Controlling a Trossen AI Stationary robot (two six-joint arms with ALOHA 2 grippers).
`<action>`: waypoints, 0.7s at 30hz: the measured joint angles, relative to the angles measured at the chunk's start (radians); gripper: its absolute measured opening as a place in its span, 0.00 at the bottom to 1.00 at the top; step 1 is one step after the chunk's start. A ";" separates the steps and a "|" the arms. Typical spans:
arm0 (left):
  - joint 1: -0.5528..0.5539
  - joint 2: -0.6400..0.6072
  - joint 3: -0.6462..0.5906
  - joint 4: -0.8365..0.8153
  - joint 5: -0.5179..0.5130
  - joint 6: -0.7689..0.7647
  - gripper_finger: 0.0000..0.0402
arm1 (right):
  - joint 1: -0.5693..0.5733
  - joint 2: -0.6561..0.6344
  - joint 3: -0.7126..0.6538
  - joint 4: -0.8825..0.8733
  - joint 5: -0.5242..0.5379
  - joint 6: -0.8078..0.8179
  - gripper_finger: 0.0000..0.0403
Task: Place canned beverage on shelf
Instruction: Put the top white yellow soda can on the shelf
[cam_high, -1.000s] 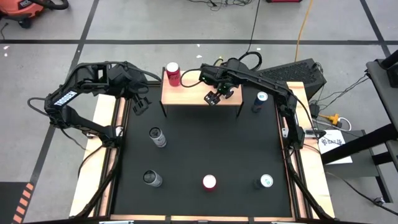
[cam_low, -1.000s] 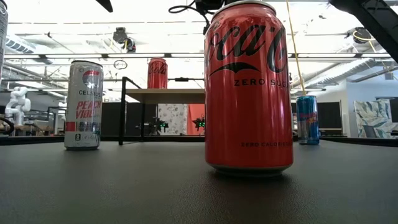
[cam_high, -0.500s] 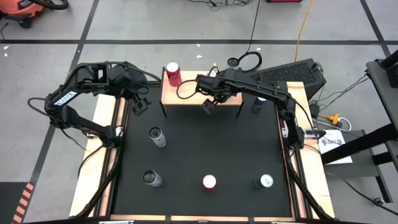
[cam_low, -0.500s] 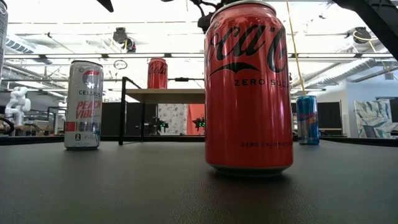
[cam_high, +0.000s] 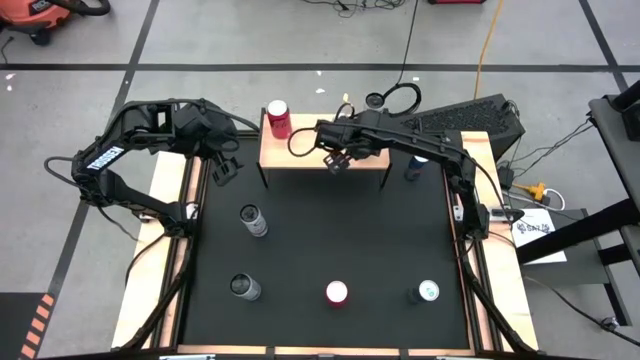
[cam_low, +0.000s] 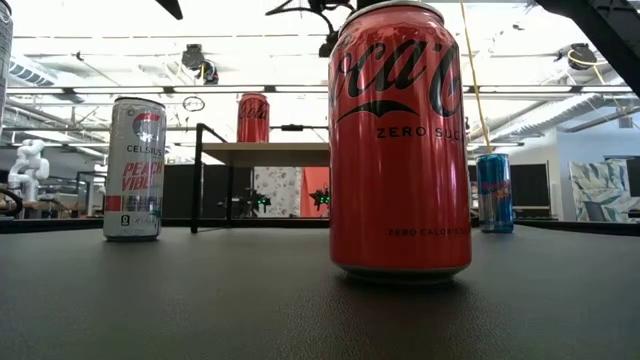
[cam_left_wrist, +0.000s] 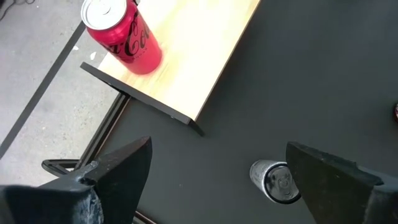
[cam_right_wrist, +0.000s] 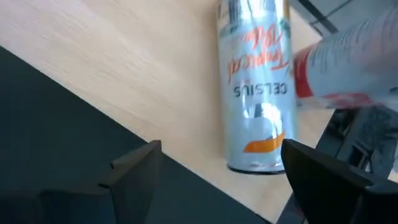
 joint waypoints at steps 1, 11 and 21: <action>0.000 0.000 0.000 0.000 0.000 0.004 0.93 | 0.000 0.000 -0.013 0.001 -0.002 0.010 0.78; 0.000 0.000 0.000 0.000 0.002 0.055 0.93 | 0.017 0.001 -0.133 -0.001 0.081 0.038 0.78; 0.000 0.000 0.000 0.000 0.002 0.072 0.93 | 0.008 -0.002 -0.132 0.000 0.088 0.013 0.78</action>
